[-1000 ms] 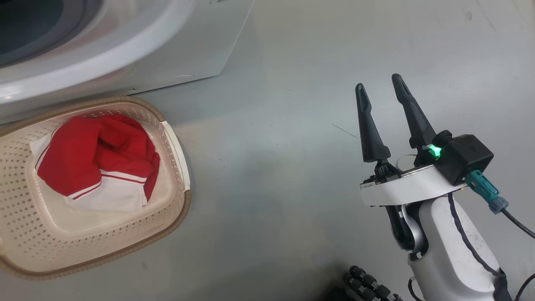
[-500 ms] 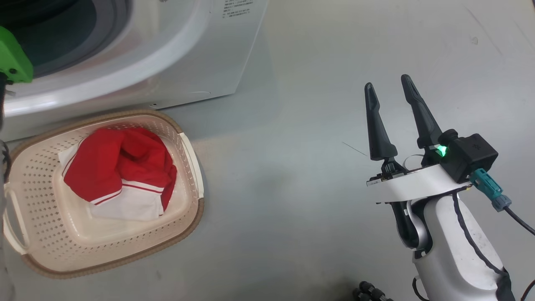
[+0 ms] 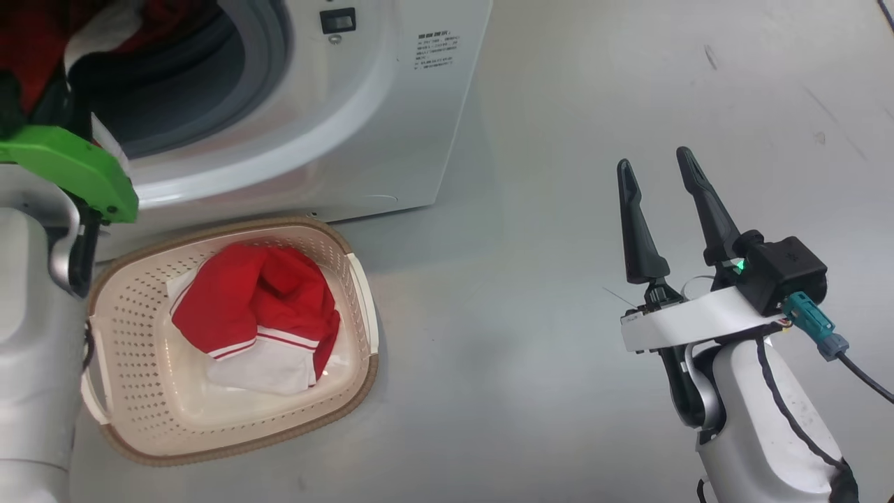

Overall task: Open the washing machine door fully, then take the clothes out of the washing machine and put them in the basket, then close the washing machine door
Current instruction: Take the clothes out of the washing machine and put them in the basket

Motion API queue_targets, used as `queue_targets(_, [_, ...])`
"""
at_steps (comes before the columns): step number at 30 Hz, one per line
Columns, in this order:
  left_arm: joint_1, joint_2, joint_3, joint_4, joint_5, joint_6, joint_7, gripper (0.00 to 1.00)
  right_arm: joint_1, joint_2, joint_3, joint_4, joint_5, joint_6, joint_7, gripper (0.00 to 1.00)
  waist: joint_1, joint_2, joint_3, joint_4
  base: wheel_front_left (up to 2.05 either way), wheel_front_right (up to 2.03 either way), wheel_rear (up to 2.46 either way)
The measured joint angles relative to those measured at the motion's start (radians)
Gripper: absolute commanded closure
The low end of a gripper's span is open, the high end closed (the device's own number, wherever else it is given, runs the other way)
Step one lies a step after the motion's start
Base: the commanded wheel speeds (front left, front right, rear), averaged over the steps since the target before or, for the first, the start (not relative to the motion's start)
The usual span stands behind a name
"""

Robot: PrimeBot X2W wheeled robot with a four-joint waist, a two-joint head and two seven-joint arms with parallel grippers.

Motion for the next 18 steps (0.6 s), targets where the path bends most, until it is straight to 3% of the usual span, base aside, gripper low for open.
queue_targets(18, [0.173, -0.056, -0.026, -0.064, -0.06, -0.008, -0.132, 1.0, 0.081, -0.001, -0.017, 0.038, -0.017, 0.021, 0.0, 0.0, 0.0, 0.0, -0.163, 0.09, 0.0, 0.0, 0.0])
